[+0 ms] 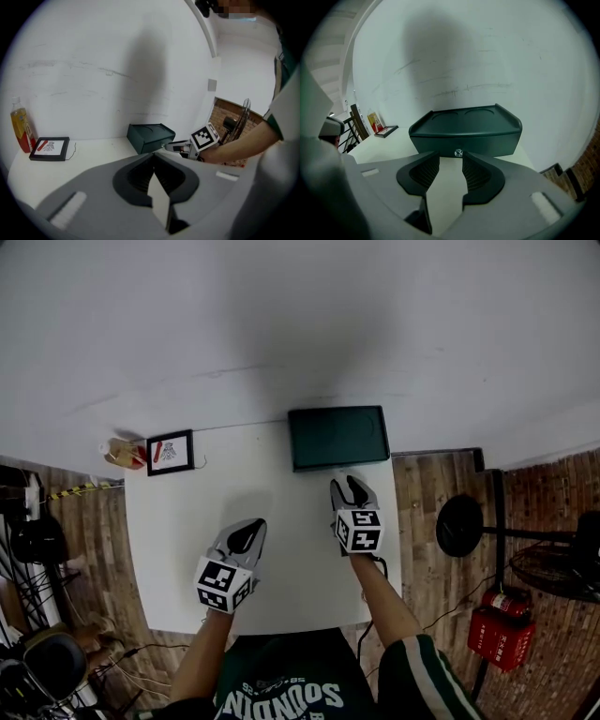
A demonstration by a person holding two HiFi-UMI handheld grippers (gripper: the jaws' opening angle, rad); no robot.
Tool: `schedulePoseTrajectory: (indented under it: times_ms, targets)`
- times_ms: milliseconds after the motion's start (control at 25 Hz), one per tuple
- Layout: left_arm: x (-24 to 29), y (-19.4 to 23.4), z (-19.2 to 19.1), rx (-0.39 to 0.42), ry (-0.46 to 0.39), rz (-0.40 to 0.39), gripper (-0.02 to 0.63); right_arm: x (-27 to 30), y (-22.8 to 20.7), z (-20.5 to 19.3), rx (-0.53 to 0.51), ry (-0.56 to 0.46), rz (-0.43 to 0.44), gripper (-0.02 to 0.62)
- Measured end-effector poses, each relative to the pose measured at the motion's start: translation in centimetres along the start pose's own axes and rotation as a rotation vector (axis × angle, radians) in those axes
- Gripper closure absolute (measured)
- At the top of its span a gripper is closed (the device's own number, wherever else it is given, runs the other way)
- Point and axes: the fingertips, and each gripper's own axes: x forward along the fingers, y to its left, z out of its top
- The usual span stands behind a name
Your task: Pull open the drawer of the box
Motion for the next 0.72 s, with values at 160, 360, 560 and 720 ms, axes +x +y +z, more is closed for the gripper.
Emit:
schedulePoseTrajectory:
  times_ms: [160, 360, 560, 720]
  targets:
    - [-0.5, 0.9, -0.4, -0.016, 0.003, 0.023, 0.554, 1.6, -0.9, 0.0, 0.008, 0.035, -0.024, 0.465]
    - [-1.2, 2.0, -0.7, -0.027, 0.012, 0.049, 0.554, 3.1, -1.5, 0.2, 0.026, 0.065, -0.042, 0.466]
    - [-1.4, 2.3, -0.9, -0.033, 0.017, 0.06, 0.554, 3.2, -2.0, 0.0, 0.005, 0.075, -0.064, 0.468]
    - [-1.5, 2.1, -1.1, -0.034, 0.021, 0.059, 0.554, 3.4, -1.9, -0.3, 0.007, 0.097, -0.069, 0.469]
